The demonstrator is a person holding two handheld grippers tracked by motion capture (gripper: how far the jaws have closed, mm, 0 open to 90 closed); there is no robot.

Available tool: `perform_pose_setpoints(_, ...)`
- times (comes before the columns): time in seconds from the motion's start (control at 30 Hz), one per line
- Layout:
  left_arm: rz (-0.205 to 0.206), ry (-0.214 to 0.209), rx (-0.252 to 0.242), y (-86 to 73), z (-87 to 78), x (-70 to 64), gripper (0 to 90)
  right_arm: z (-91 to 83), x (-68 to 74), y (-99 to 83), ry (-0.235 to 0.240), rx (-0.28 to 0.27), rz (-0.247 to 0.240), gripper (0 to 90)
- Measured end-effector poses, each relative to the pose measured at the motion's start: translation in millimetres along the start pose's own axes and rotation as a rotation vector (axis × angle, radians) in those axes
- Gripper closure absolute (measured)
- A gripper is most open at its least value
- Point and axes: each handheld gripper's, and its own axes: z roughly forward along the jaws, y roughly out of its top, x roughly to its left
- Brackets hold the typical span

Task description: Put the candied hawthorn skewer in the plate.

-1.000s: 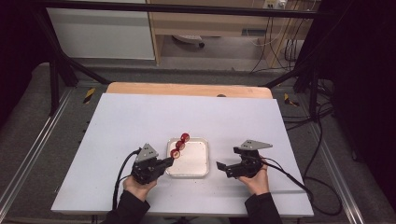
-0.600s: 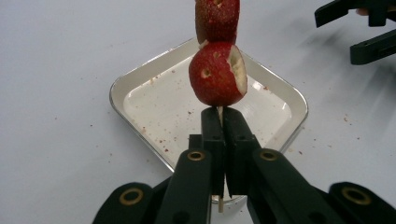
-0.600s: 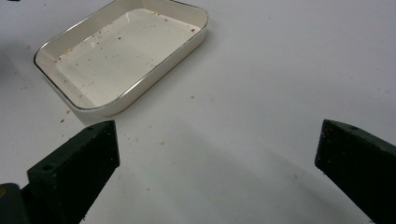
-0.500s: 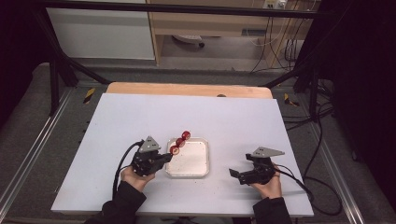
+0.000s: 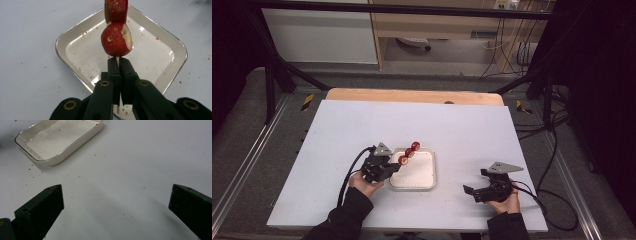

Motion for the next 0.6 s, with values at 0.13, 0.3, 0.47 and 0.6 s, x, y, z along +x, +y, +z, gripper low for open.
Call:
perform_pose_setpoints(0.13,-0.004,-0.001,0.037,0.2,6.0,-0.8,87.6,0.0,0.7,-0.7,0.002,0.008,0.003,0.5)
perform_pose_setpoints(0.3,-0.008,0.01,0.073,1.1,12.1,-3.4,87.6,-1.1,0.0,-2.0,0.005,0.005,0.007,0.5)
perform_pose_setpoints(0.47,-0.016,0.023,0.116,1.8,17.6,-5.8,87.6,-2.8,-1.6,-2.6,0.005,-0.005,0.022,0.5)
perform_pose_setpoints(0.6,-0.019,0.04,0.154,2.5,21.8,-8.9,87.6,-2.6,-2.0,-3.5,0.008,-0.004,0.018,0.5)
